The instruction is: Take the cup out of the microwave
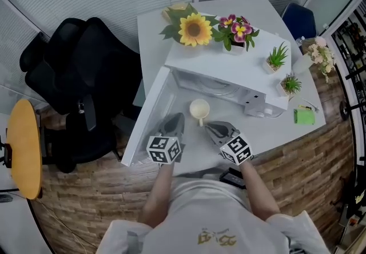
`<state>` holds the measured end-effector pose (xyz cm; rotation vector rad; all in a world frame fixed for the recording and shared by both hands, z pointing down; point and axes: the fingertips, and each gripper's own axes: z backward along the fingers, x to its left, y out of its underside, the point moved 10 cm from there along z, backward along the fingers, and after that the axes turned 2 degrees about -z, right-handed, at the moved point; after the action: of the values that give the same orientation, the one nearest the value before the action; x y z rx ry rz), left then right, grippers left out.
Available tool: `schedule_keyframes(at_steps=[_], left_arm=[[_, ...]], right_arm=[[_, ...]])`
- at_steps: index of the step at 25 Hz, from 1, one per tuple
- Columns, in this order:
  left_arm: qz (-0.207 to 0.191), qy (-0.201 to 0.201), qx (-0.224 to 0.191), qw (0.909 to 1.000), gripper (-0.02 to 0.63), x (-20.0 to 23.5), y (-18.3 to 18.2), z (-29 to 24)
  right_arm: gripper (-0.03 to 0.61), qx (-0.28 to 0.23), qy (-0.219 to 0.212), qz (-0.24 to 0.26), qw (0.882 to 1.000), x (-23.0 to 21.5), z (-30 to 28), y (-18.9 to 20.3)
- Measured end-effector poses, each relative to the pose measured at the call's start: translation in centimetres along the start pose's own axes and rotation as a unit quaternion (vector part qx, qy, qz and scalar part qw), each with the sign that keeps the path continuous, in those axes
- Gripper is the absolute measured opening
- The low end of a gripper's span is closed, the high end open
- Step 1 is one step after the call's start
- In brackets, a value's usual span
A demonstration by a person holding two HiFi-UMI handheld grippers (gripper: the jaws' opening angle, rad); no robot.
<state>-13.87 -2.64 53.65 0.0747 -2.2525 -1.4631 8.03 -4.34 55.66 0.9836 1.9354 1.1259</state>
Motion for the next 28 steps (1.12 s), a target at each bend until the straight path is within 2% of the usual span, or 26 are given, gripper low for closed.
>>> schedule_keyframes(at_steps=[4, 9, 13, 17, 21, 28], left_arm=[[-0.010, 0.007, -0.014, 0.9998, 0.012, -0.7, -1.1, 1.1], [-0.020, 0.006, -0.024, 0.9995, 0.012, -1.2, -2.3, 1.8], [-0.037, 0.009, -0.020, 0.9991, 0.012, -1.8, -2.9, 2.0], [-0.029, 0.028, -0.014, 0.9991, 0.012, -2.3, -3.4, 2.4], [-0.007, 0.026, -0.008, 0.9996, 0.014, -1.9, -4.1, 2.9], [-0.042, 0.036, -0.034, 0.9979, 0.014, -2.3, -4.5, 3.4]], right_arm=[[0.012, -0.043, 0.052, -0.046, 0.997, 0.2, 1.2, -1.2], [0.012, -0.068, 0.120, -0.061, 0.989, 0.8, 2.2, -2.8], [0.012, -0.092, 0.147, -0.095, 0.980, 1.4, 3.5, -3.8], [0.012, -0.095, 0.182, -0.079, 0.975, 1.7, 4.2, -4.6], [0.012, -0.093, 0.196, -0.061, 0.974, 2.0, 4.1, -5.1], [0.012, -0.089, 0.198, -0.052, 0.975, 2.2, 3.8, -5.4]])
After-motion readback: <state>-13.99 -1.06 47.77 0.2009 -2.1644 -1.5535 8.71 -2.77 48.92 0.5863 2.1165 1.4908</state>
